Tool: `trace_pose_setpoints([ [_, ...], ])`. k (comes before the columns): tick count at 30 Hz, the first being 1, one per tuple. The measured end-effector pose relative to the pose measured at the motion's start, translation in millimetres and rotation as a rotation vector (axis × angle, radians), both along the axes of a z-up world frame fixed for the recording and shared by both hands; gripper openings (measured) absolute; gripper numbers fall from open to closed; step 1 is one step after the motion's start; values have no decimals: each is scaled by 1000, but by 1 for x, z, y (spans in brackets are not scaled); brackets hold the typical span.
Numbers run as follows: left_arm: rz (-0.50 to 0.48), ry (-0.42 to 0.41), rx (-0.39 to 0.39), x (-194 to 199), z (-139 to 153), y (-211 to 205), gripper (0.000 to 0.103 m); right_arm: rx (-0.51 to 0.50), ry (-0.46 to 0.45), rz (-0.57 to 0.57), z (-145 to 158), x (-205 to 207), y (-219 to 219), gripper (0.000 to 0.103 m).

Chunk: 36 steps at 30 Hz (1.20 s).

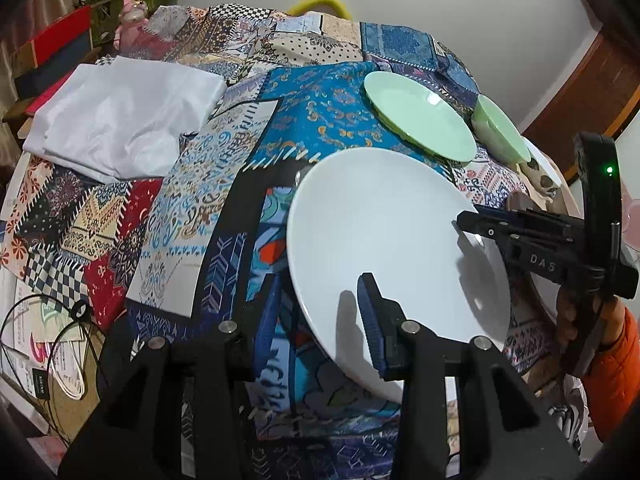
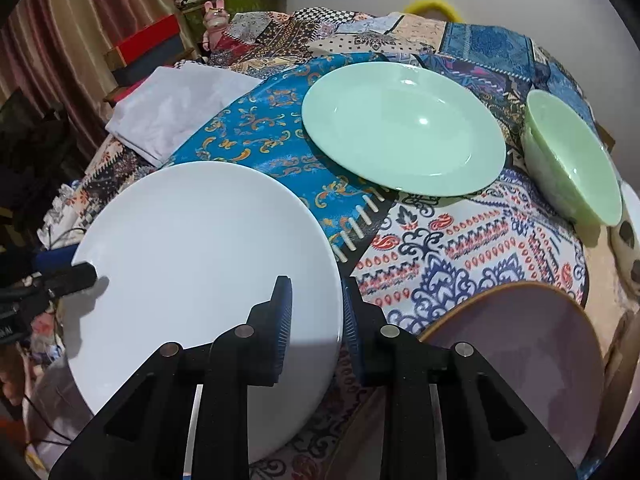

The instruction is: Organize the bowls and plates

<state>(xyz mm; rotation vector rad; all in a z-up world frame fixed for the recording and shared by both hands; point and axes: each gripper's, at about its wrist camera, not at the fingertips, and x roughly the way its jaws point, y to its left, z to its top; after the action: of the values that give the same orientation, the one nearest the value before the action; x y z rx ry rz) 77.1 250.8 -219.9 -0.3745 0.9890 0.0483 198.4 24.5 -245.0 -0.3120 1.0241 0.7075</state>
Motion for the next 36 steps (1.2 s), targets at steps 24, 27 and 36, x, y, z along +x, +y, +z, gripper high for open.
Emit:
trace_pose_setpoints([
  [24,29,31,-11,-5,-5,0,38,78,60,11,-4,-19,-1,23],
  [27,31,21,9,-4,1,-2,38,90,52,6,-2,-21,-3,23],
  [36,32,-25,1,3,23,-9,38,149,-4,-19,22,-21,-17,23],
])
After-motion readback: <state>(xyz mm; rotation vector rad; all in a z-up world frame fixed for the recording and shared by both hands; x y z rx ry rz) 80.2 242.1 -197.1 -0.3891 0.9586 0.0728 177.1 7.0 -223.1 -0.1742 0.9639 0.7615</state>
